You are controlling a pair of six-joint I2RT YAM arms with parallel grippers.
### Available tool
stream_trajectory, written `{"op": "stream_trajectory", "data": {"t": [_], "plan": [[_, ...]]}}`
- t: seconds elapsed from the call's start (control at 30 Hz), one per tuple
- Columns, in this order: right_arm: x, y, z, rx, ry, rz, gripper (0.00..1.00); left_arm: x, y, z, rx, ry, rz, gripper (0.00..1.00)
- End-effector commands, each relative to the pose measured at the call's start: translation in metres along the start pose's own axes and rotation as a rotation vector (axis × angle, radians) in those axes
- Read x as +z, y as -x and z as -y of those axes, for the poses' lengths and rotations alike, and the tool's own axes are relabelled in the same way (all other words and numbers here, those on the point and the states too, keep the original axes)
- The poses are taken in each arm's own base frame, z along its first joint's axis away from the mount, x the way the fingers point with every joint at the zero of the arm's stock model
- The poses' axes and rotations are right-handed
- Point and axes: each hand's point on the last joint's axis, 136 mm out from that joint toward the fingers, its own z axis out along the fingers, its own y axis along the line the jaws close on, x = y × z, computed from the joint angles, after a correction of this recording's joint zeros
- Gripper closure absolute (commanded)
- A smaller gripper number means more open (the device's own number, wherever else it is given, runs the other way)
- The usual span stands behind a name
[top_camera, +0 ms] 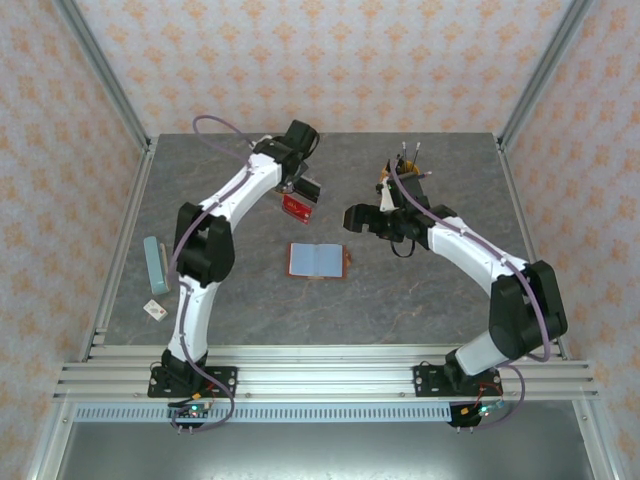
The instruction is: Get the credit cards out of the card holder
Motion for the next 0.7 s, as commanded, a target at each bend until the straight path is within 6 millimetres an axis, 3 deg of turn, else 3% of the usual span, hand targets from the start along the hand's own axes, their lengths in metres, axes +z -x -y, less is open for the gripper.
{"op": "stream_trajectory", "data": {"t": [0.0,0.13,0.17,0.33,0.5,0.67], "plan": [[0.009,-0.004,0.003,0.001,0.013,-0.014,0.05,-0.039,0.019,0.0,0.046,-0.078,0.014,0.72],[0.015,-0.006,0.0,-0.015,0.016,-0.02,0.08,-0.056,0.014,-0.019,0.089,-0.114,0.003,0.67],[0.018,-0.007,-0.002,-0.024,0.008,-0.022,0.09,-0.071,0.017,-0.023,0.094,-0.144,0.012,0.64],[0.029,-0.012,-0.021,-0.078,-0.012,-0.041,0.17,-0.085,-0.001,-0.06,0.158,-0.167,-0.025,0.47],[0.051,-0.032,-0.04,-0.113,-0.067,-0.095,0.24,-0.08,-0.029,-0.114,0.187,-0.129,-0.093,0.39],[0.07,-0.047,-0.046,-0.117,-0.147,-0.131,0.27,-0.072,-0.054,-0.164,0.169,-0.102,-0.156,0.25]]}}
